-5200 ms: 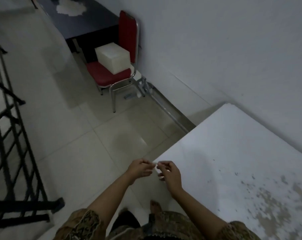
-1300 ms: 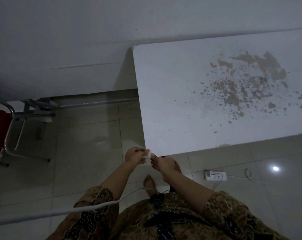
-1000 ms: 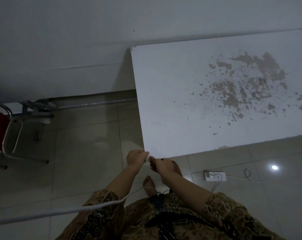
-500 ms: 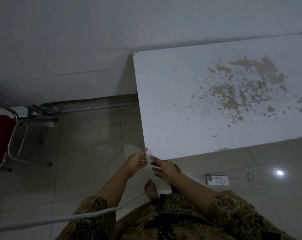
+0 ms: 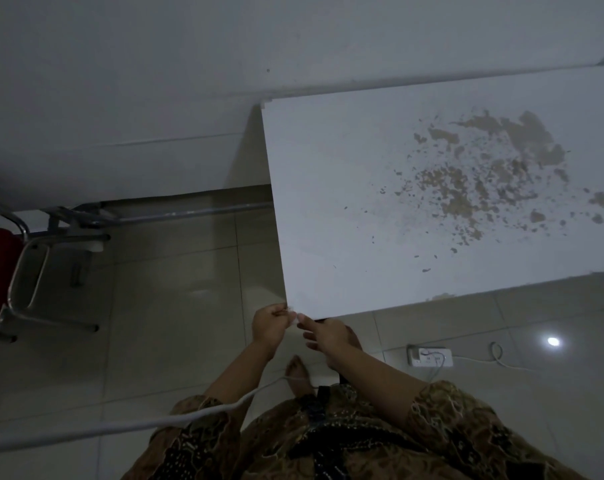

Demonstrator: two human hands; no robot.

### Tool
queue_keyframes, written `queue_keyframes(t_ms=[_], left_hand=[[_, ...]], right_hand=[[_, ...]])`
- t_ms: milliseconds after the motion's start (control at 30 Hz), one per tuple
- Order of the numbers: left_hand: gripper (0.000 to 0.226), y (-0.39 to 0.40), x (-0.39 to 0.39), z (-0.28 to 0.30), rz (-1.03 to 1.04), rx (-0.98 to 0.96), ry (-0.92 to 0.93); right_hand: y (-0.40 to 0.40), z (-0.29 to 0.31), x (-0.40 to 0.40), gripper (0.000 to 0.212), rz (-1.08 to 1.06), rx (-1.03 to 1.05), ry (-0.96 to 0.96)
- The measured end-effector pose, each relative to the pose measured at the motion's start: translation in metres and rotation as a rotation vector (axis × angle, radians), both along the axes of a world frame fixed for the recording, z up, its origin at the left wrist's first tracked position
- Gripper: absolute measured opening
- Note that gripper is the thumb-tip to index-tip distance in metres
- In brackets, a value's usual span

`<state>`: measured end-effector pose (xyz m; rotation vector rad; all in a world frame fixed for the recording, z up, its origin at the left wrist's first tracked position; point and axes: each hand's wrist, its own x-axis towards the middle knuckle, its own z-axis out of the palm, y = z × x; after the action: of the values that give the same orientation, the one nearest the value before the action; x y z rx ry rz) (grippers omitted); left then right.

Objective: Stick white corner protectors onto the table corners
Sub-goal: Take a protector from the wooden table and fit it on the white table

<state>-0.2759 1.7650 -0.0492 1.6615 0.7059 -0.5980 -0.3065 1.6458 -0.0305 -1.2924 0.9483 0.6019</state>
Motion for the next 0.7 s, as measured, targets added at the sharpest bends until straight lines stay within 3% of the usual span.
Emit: queue_keyframes(t_ms=[100,300,500,700], left_hand=[[0.027,-0.008,-0.003,0.000,-0.010,0.122,-0.026],[0.027,0.015,0.004,0.005,-0.106,-0.176,0.040],[0.024,0.016,0.002,0.007,-0.015,-0.302,0.073],[0.038,0.012,-0.003,-0.001,-0.060,-0.144,-0.021]], right_hand=[[0.000,-0.003,-0.001,0.039,0.011,-0.039,-0.004],[-0.001,0.001,-0.005,0.034,-0.046,0.096,0.019],[-0.005,0.001,-0.006,0.035,0.003,0.109,-0.008],[-0.002,0.000,-0.006,0.035,-0.013,0.059,-0.016]])
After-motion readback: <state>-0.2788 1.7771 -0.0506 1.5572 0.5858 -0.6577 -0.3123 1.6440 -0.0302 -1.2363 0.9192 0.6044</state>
